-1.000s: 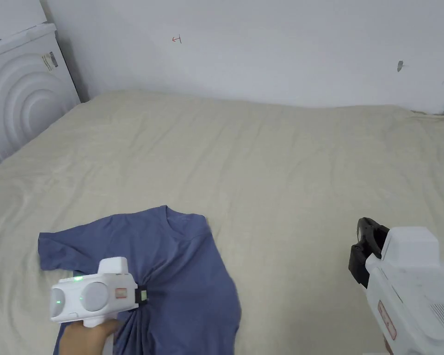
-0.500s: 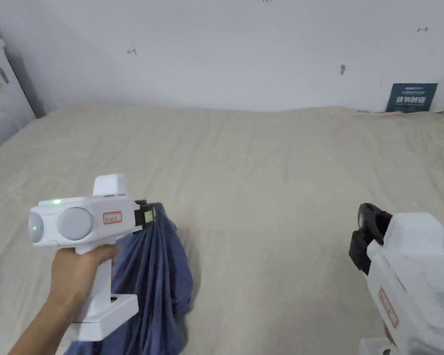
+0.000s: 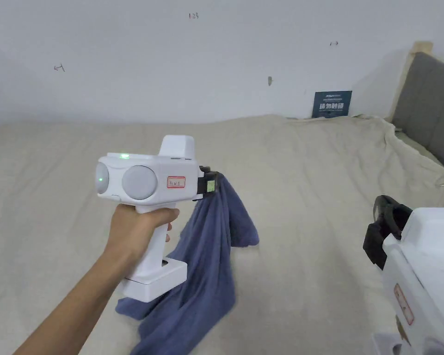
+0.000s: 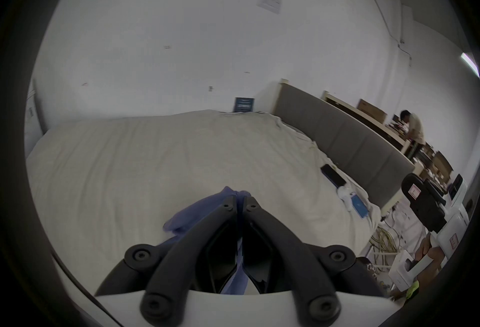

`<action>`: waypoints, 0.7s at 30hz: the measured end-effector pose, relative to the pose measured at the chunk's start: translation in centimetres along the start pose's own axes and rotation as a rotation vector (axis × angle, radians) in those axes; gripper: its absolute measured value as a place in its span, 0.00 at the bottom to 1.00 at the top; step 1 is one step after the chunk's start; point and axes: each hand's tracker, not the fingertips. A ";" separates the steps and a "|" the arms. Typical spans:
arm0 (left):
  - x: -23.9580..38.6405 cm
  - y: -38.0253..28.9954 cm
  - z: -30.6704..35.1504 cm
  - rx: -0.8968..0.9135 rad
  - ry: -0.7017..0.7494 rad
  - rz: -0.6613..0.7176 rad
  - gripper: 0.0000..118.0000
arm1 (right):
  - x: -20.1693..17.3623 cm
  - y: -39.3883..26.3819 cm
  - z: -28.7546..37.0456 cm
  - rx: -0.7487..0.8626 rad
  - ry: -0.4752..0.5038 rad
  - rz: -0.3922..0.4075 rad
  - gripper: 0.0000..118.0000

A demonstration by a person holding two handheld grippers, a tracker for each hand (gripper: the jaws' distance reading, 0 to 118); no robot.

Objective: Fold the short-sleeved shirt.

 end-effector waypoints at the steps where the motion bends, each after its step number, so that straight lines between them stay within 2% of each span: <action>1: 0.9 -0.1 -0.7 -0.010 -0.027 -0.004 0.00 | 0.6 0.0 0.2 0.000 -0.012 0.000 0.00; 6: 4.2 -1.8 -3.6 -0.068 -0.100 -0.060 0.00 | 2.7 -0.4 0.8 -0.009 -0.062 -0.001 0.00; 11: 5.2 -5.4 -7.0 -0.210 -0.138 -0.038 0.00 | 3.7 -1.3 0.8 -0.031 -0.079 -0.013 0.00; 21: 3.6 -15.5 -14.1 -0.523 -0.021 -0.060 0.00 | 3.1 -2.8 -0.3 -0.076 -0.060 -0.021 0.00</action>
